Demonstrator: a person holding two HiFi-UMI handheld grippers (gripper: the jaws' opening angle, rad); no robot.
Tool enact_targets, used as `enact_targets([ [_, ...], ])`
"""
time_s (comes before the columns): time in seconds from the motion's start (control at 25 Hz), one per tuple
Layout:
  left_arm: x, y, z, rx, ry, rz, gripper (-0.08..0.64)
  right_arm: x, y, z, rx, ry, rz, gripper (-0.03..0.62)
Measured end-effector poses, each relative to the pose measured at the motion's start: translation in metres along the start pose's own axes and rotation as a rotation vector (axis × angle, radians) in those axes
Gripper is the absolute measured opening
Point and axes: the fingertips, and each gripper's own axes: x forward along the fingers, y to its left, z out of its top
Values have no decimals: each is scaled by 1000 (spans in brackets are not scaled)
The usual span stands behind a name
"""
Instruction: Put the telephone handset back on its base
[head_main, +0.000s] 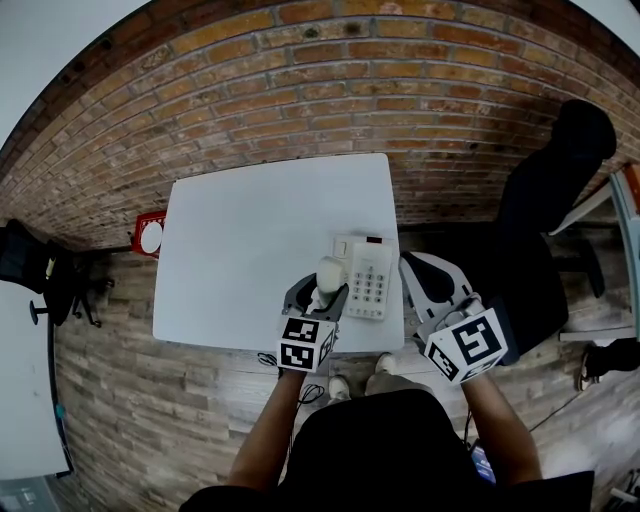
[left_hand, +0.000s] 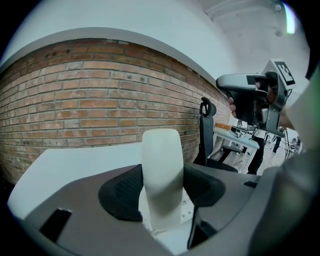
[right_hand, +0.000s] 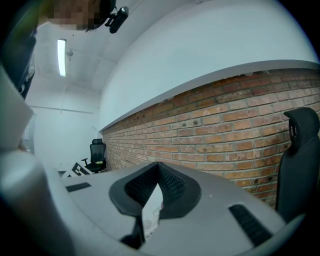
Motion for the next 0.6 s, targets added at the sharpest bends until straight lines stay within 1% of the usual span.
enact_targets([
  [0.16, 9, 2, -6, -10, 23, 3, 250, 3, -7, -3, 2, 9, 0, 12],
  [0.6, 30, 8, -9, -26, 52, 4, 250, 10, -21, -7, 5, 24, -8, 12],
])
